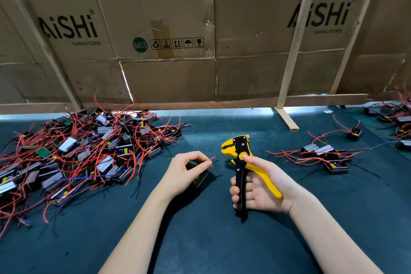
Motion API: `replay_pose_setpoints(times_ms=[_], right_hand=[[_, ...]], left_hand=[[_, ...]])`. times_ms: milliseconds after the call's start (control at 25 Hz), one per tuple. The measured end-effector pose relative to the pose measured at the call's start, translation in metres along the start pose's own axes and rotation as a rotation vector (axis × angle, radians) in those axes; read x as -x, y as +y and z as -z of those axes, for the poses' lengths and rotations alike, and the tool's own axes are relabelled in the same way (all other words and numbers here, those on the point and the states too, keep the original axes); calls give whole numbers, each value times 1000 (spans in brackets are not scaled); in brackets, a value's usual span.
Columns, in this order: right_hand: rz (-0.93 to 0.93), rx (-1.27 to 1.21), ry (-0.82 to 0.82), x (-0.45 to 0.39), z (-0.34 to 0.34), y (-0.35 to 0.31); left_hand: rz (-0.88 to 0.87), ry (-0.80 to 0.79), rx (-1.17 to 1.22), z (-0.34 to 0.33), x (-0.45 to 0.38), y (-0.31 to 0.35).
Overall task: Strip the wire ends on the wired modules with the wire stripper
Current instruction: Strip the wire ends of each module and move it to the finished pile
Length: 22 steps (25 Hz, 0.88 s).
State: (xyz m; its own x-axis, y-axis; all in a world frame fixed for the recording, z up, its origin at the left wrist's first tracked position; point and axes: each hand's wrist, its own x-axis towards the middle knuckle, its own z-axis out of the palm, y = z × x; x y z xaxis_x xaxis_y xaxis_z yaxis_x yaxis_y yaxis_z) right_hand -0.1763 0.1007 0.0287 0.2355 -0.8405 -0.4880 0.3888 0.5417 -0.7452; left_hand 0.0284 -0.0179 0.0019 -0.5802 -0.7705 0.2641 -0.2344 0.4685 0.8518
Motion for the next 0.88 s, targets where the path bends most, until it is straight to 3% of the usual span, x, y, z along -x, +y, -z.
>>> replay_pose_setpoints(times_ms=[200, 400, 880], right_hand=[[-22, 105, -78, 1, 0, -1], [-28, 178, -124, 3, -2, -1], [0, 247, 28, 0, -4, 1]], left_hand=[[48, 105, 152, 0, -1, 1], [78, 119, 148, -3, -3, 0], [62, 108, 164, -3, -3, 0]])
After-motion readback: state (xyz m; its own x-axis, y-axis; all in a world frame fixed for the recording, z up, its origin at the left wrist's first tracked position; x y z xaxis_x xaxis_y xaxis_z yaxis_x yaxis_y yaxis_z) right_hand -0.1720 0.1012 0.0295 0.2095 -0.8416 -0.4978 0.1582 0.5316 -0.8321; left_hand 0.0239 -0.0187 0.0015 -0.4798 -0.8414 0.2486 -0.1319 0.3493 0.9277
